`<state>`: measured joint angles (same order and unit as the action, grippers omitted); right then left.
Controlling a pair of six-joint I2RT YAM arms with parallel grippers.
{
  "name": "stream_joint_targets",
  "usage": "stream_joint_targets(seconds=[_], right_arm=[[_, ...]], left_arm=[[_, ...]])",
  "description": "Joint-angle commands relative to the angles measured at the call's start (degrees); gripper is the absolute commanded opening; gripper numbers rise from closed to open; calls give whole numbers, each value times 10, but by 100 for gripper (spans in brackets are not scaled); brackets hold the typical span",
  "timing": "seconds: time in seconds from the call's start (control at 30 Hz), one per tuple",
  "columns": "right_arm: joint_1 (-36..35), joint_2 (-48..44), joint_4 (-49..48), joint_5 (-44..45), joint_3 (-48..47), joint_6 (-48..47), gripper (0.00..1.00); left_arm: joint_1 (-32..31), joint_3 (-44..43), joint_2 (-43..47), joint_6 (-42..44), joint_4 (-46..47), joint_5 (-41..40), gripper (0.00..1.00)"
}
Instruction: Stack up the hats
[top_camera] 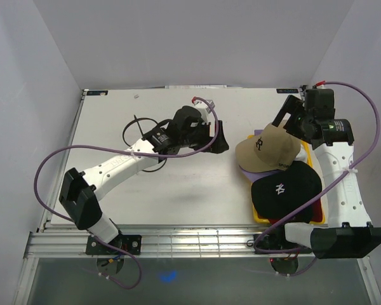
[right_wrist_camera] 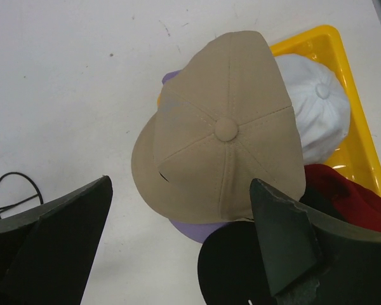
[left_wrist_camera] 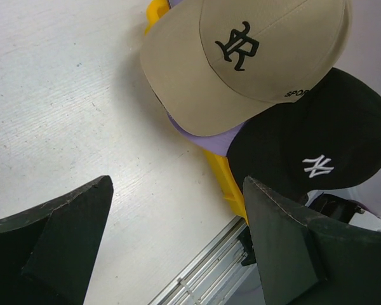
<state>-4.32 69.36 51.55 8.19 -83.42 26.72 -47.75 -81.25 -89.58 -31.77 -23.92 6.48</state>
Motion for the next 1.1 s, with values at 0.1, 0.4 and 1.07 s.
stream_joint_targets(seconds=[0.1, 0.4, 1.07], right_arm=[[23, 2, -2, 17, 8, -8, 94], [58, 28, -31, 10, 37, -1, 100], [75, 54, -74, -29, 41, -6, 13]], left_arm=[[-9, -2, 22, 5, 19, 2, 94], [-9, 7, 59, 9, 3, -11, 94], [-9, 30, 92, 0, -13, -29, 94]])
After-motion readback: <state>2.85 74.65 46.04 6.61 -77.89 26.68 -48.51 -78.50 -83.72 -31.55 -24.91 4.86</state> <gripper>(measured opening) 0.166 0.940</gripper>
